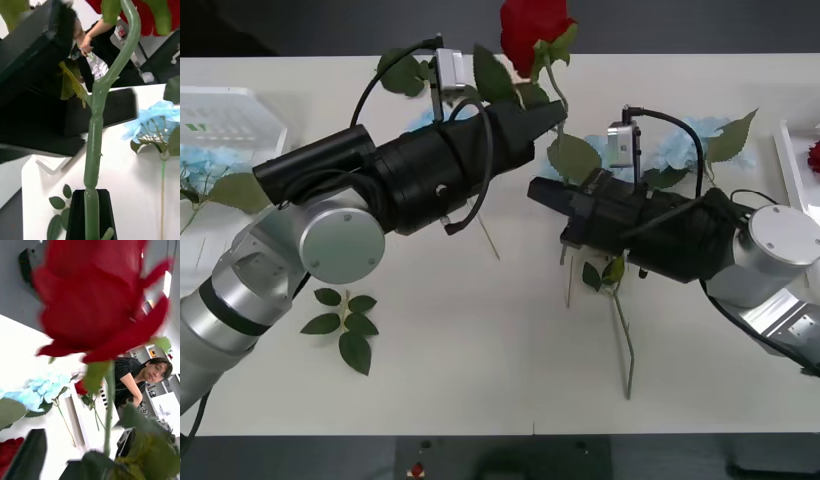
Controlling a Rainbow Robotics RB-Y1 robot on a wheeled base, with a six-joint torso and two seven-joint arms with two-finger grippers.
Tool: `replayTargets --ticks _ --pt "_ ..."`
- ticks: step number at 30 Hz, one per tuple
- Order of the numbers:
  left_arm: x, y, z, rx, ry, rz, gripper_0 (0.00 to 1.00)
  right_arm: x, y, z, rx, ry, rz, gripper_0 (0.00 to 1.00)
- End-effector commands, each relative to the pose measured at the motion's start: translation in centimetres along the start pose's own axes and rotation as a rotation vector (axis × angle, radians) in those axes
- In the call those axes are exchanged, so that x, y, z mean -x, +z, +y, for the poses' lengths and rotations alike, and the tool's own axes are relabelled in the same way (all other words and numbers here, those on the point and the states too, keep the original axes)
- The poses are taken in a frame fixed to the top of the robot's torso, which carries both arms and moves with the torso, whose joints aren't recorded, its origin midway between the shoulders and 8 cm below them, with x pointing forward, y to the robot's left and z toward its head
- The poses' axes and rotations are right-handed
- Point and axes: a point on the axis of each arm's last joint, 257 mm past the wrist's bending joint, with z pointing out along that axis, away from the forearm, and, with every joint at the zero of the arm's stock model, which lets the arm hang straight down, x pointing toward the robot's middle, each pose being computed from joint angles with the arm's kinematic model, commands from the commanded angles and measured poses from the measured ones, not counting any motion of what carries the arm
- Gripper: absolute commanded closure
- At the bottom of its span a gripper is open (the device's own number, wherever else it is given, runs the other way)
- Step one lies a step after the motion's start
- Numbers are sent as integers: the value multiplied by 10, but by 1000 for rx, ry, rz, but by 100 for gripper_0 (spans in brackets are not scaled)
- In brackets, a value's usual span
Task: Put the red flowers into the right box and the blue flowers into the left box
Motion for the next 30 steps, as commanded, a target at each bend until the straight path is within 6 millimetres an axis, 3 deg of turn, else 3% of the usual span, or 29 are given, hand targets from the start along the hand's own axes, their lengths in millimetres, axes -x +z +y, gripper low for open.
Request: replayTargets --ticks 1,3,6,7,8,12,18,19,21,22,23,24,26,27,30 --pt "1 -26 25 51 25 22 1 20 -23 -15 -26 -76 36 100" --pt "-3 -30 28 61 23 43 1 22 -31 -23 -43 -72 49 100" --pt "-11 -44 40 103 32 141 1 28 -66 -49 -110 -60 110 100" --pt "-11 -44 40 103 32 141 1 28 -66 -49 -110 -60 110 100" --pt "-11 -55 41 111 6 205 1 31 -92 -70 -173 -27 153 100" --pt "-2 -79 50 134 -34 293 1 41 -153 -113 -312 28 237 100" --pt "10 -111 99 249 -66 373 1 67 -278 -190 -591 85 354 100" --pt "11 -114 104 266 -60 378 1 69 -290 -197 -620 86 365 100" --pt "11 -121 126 340 -35 398 1 75 -341 -219 -734 67 428 100" --pt "12 -124 132 361 -33 401 1 76 -353 -224 -763 63 441 100" --pt "12 -124 132 361 -33 401 1 76 -353 -224 -763 63 441 100" --pt "16 -129 152 429 -29 408 1 80 -388 -238 -847 65 473 100" --pt "21 -131 168 488 -42 401 1 82 -418 -250 -918 83 480 100" --pt "23 -131 179 537 -52 398 1 81 -445 -260 -980 98 482 100" --pt "25 -128 196 624 -29 381 1 77 -480 -278 -1065 98 482 100"
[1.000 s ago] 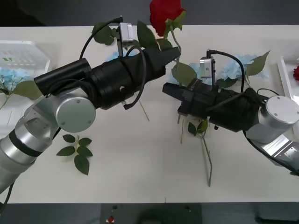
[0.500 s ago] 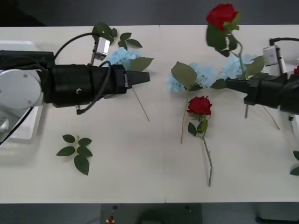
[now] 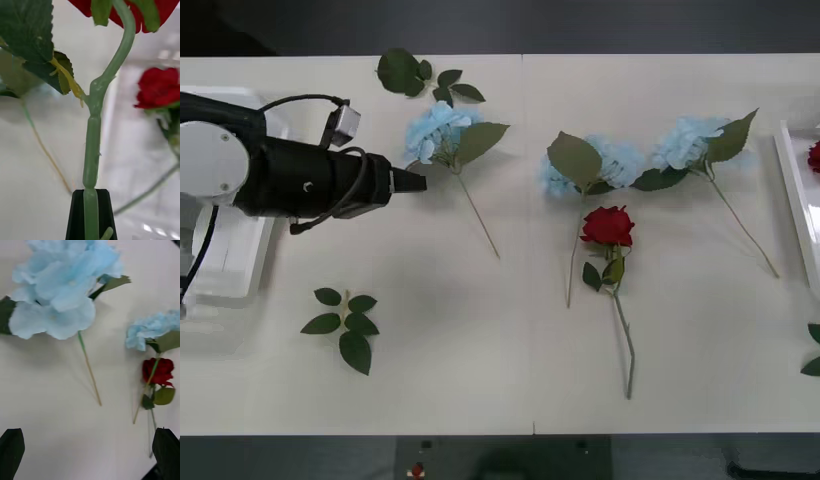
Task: Put the red flowers into the right box and the blue flowers into the left box
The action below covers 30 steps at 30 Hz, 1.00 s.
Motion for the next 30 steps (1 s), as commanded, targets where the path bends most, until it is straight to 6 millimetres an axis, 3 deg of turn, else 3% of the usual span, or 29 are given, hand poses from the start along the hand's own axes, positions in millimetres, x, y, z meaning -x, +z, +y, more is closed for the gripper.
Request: replayTargets --ticks 1,8,12,18,19,20,22,23,24,27,30 --pt "31 7 -5 89 -26 -65 1 -3 -11 -64 -144 57 -20 100" --pt "47 35 -15 258 -19 -129 1 -15 13 -109 -264 98 -44 100" --pt "43 51 -24 313 -10 -138 1 -20 30 -120 -325 71 -57 100" --pt "42 67 -32 373 29 -151 1 -27 35 -128 -366 27 -35 100" --pt "43 75 -33 395 56 -155 1 -32 35 -131 -381 -7 -13 96" --pt "45 81 -34 398 68 -163 1 -33 34 -133 -390 -25 -5 82" --pt "46 87 -34 396 77 -169 1 -35 33 -135 -397 -42 7 66" --pt "48 97 -33 387 84 -182 1 -36 32 -136 -402 -53 15 45" --pt "48 102 -30 385 87 -185 1 -37 32 -137 -403 -53 17 37" --pt "51 114 -27 372 107 -207 1 -40 33 -136 -398 -58 28 22" --pt "53 126 -27 361 137 -223 1 -38 33 -131 -383 -69 36 13"
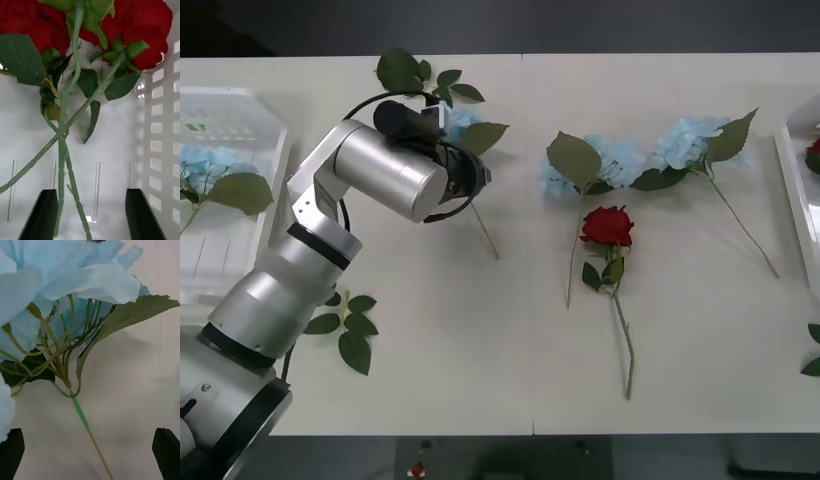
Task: Put the red flowers into the right box and the blue flowers into the left box
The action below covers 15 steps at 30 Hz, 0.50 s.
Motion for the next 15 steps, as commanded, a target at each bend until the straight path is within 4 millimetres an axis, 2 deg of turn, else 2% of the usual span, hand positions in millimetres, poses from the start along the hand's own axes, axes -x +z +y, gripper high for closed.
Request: replayTargets --ticks 1,4,5,9,10,11,15 --pt "21 7 -16 -32 34 -70 1 17 -12 -11 -7 -7 -10 11" --pt "21 14 -16 -39 43 -85 1 24 -16 3 42 -17 4 6" --pt "22 17 -15 -43 44 -95 1 32 -22 16 88 -20 14 4" --pt "26 19 -16 -52 49 -114 1 43 -34 42 170 -7 53 2" --pt "26 20 -15 -50 56 -119 4 52 -42 57 210 16 73 1" --pt "26 20 -15 -50 57 -122 10 56 -45 62 224 20 76 1" --pt "31 23 -11 -56 58 -149 38 78 -62 93 273 42 92 0"
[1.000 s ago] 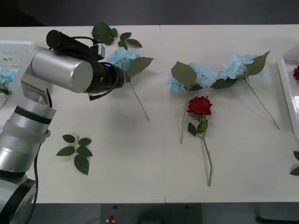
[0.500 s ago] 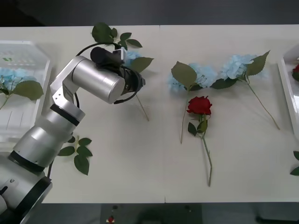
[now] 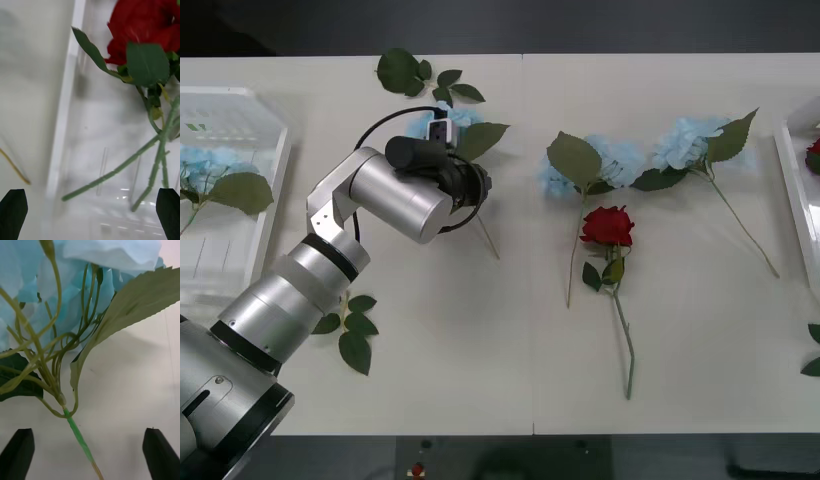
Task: Put the red flowers into the right box and the blue flowers into the left box
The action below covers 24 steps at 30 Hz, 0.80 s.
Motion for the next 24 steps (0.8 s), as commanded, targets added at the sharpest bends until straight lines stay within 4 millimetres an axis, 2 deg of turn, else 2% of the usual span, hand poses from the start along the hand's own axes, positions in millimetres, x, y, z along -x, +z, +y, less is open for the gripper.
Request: replayTargets --ticks 1,3,4,5,8,13,18,21,22,24 --pt "39 -3 -9 -26 16 -89 55 55 -38 23 -4 22 -45 0" --pt "41 -2 -9 -30 15 -98 75 60 -41 37 -1 28 -39 0" --pt "39 -1 -8 -31 13 -97 100 65 -43 52 5 33 -33 0" --pt "40 -1 -9 -32 15 -98 100 67 -44 56 1 34 -32 0" --pt "39 -1 -8 -30 17 -98 100 75 -46 89 -1 34 -18 0" --pt "39 -1 -7 -31 14 -97 100 82 -44 128 -9 19 3 0" --pt "39 -1 -8 -35 11 -95 100 92 -35 155 -72 -84 16 0" --pt "39 -1 -7 -34 14 -94 100 93 -29 163 -85 -115 17 0" --pt "39 -1 -7 -37 9 -92 100 95 -20 172 -87 -139 10 0" --pt "39 -2 -9 -41 6 -92 100 93 -11 176 -103 -173 10 0"
